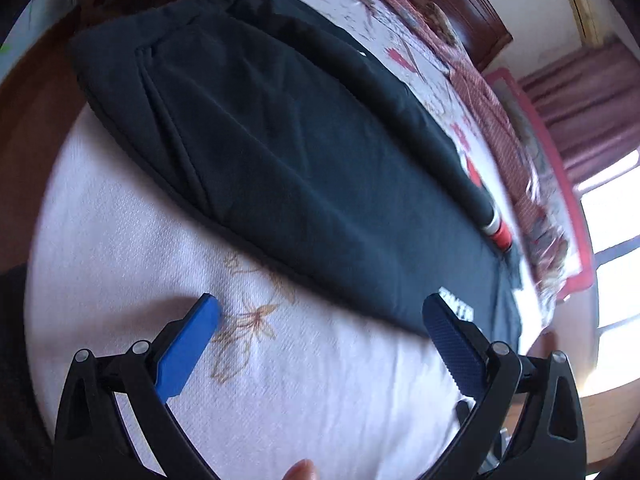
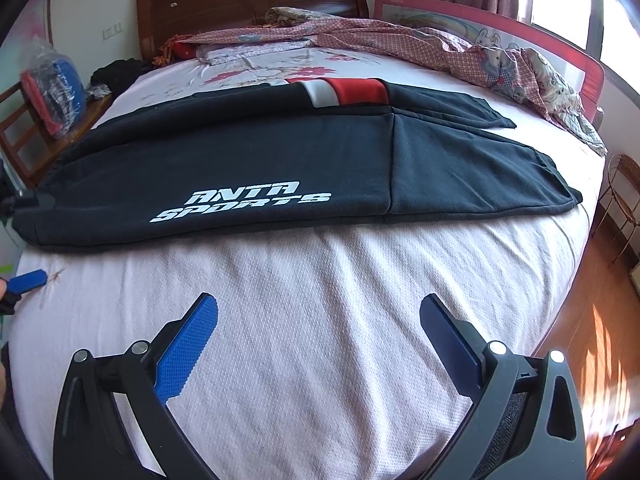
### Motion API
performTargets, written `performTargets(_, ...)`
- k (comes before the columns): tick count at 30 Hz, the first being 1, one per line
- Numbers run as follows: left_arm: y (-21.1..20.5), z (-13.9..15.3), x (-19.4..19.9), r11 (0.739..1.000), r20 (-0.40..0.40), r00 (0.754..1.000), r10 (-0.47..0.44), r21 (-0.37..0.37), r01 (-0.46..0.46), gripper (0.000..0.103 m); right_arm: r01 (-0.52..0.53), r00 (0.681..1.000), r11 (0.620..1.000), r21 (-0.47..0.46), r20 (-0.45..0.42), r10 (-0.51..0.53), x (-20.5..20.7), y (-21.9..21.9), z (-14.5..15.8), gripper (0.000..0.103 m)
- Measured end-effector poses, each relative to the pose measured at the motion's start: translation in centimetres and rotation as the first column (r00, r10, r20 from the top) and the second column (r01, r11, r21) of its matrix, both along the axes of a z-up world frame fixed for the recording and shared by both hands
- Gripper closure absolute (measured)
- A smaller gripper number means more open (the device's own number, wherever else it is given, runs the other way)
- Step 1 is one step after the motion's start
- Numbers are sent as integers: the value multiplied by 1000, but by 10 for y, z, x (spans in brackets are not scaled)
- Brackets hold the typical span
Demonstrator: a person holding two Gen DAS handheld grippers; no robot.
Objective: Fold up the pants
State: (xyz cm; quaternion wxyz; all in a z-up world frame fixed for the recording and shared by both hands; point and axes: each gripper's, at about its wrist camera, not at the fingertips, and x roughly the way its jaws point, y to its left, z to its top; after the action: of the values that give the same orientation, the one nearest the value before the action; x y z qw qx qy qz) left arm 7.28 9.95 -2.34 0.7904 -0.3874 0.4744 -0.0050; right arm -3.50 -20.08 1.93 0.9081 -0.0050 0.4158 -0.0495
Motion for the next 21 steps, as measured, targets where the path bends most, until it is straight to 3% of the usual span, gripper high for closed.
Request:
performTargets(2,21,-12,4,979,10,998,61,-195,-58,2,-3,1000,1000,-3,-3,3,0,1,-1,3)
performTargets(5,44,-28,5,902,-9,984,178,-398,-167,2,-8,1000,1000,-7,-3,8,-1,2,0,3)
performTargets(8,58,-41,10,824,-40,969,242,-519,-227,2,-13,1000,1000,-9,-7,13,-1,3,0,3)
performTargets(10,62,-46,13,795,-51,961,270,-552,-253,2,-16,1000,1000,-9,-8,16,-1,3,0,3)
performTargets(14,59,-41,17,811,-18,959,283,-529,-249,2,-14,1000,1000,-5,-12,14,-1,3,0,3)
performTargets(18,61,-30,18,862,57,962,268,-460,-213,2,-13,1000,1000,16,-16,13,0,1,-2,3)
performTargets(21,61,-20,22,922,53,975,214,-341,-184,18,-10,1000,999,37,-20,11,1,0,-3,3)
